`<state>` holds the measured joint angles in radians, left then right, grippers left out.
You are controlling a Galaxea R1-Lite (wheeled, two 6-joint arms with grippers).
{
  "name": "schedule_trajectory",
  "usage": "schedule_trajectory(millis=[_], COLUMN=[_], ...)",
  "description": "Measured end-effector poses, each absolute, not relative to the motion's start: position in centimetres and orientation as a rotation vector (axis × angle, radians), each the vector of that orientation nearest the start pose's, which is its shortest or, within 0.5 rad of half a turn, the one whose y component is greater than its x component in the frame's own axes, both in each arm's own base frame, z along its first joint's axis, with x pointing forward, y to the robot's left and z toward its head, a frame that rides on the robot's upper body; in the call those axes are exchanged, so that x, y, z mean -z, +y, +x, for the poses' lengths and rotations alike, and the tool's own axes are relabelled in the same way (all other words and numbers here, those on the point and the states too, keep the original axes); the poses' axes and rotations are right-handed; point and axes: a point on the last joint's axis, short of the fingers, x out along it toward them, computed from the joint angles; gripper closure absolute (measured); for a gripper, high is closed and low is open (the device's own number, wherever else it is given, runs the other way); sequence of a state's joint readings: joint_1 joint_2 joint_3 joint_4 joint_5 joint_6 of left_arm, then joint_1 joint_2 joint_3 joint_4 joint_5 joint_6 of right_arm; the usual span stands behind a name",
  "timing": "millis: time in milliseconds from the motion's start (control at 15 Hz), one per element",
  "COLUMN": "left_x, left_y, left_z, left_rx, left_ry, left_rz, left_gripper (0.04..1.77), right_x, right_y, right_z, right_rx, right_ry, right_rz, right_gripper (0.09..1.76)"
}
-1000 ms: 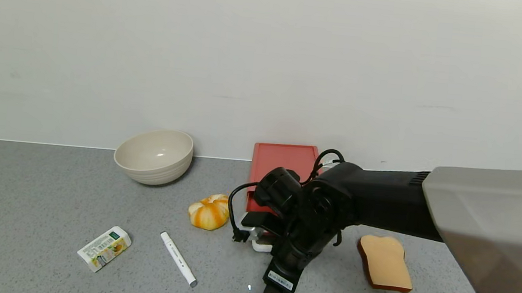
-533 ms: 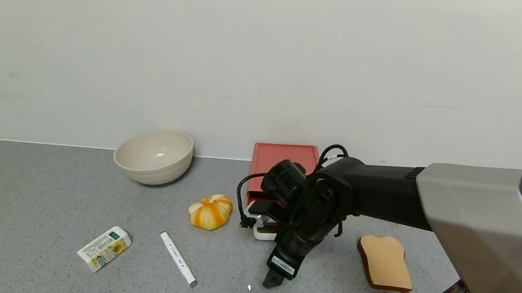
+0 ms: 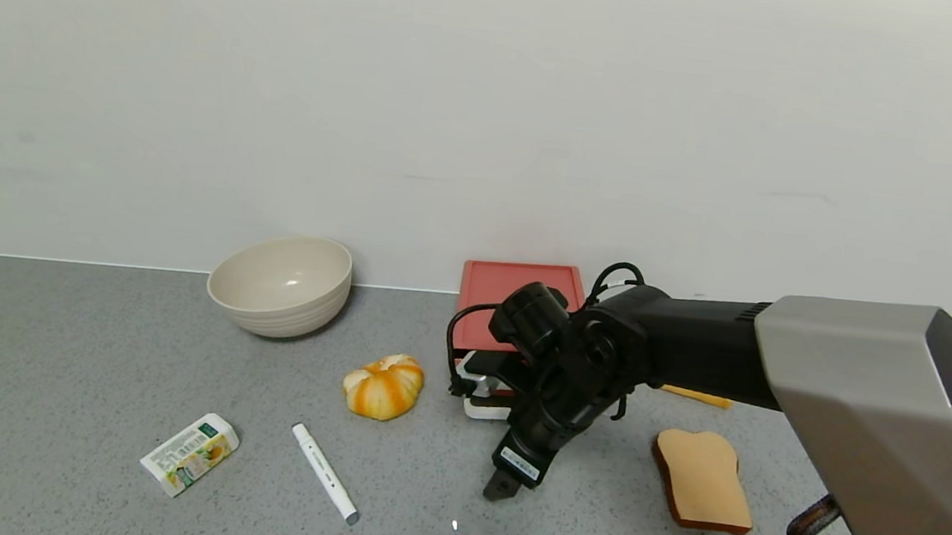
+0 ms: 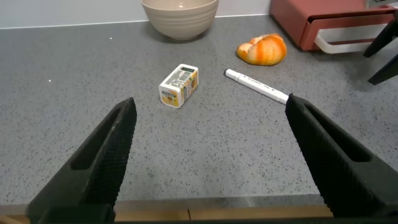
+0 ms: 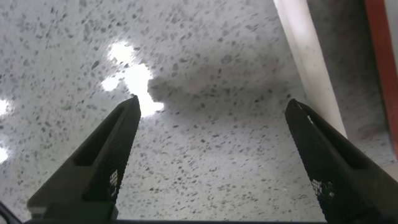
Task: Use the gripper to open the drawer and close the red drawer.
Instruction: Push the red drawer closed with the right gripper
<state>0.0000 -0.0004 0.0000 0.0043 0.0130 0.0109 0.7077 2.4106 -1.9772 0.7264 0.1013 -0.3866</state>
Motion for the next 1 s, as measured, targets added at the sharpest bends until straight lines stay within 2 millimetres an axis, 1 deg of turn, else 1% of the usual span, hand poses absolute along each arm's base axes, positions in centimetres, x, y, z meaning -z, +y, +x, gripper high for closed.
schedule_trajectory(millis=[400, 600, 800, 1000], left_x=[-7.5, -7.5, -7.5, -7.5], left_y=[0.0, 0.0, 0.0, 0.0], left_z=[-2.3, -2.3, -2.3, -2.3], left_rx=[-0.013, -0.013, -0.013, -0.013], left_ry=[0.004, 0.004, 0.004, 0.004], left_rz=[0.011, 0.011, 0.011, 0.011], left_gripper=[0.08, 0.08, 0.08, 0.08], right_x=[-10.2, -10.2, -10.3, -11.1], right_y=[29.3, 29.1, 29.1, 29.2], right_z=[35.4, 35.6, 35.5, 34.5], right_rx=[-0.917, -0.914, -0.916, -0.929], right_ry=[0.95, 0.95, 0.958, 0.975], right_rz=[-0.655, -0.651, -0.65, -0.656], right_gripper=[0.14, 0.14, 0.14, 0.14])
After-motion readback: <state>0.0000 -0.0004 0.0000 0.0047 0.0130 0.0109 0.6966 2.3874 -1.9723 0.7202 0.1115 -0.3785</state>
